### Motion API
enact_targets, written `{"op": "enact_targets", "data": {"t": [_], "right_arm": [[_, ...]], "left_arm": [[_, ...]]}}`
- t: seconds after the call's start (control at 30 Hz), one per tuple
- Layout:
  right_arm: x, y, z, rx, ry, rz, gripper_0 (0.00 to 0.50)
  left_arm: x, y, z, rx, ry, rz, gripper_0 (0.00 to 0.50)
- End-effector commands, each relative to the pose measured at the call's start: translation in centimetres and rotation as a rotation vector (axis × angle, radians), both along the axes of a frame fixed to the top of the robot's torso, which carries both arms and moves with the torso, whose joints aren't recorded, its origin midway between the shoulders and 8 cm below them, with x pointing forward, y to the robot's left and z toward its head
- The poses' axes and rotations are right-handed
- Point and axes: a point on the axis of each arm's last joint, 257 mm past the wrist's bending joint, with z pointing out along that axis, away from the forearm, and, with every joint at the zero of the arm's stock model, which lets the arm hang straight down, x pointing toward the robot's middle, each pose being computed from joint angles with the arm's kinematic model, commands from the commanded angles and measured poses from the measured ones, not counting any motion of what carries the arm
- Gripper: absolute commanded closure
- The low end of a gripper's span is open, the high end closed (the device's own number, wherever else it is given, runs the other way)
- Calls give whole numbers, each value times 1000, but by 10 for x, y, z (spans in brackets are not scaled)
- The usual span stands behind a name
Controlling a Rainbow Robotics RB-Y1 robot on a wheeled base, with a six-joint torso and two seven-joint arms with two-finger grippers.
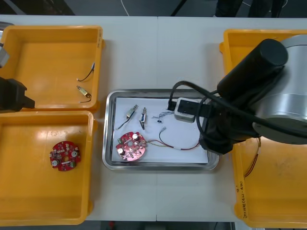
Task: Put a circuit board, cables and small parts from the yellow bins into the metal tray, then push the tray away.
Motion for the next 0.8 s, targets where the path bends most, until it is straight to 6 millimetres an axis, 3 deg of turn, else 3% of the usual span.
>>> {"op": "enact_targets", "data": {"t": [0.03, 0.4, 0.8], "right_arm": [[6, 43, 1, -33, -32, 169, 0], [-1, 81, -26, -81, -29, 344, 0], [-18, 92, -68, -142, -48, 408, 0]], "left_arm": [[-14, 28, 6, 96, -7, -36, 0], [-23, 40, 0, 122, 7, -43, 0], [-27, 48, -3, 136, 14, -49, 0]]}}
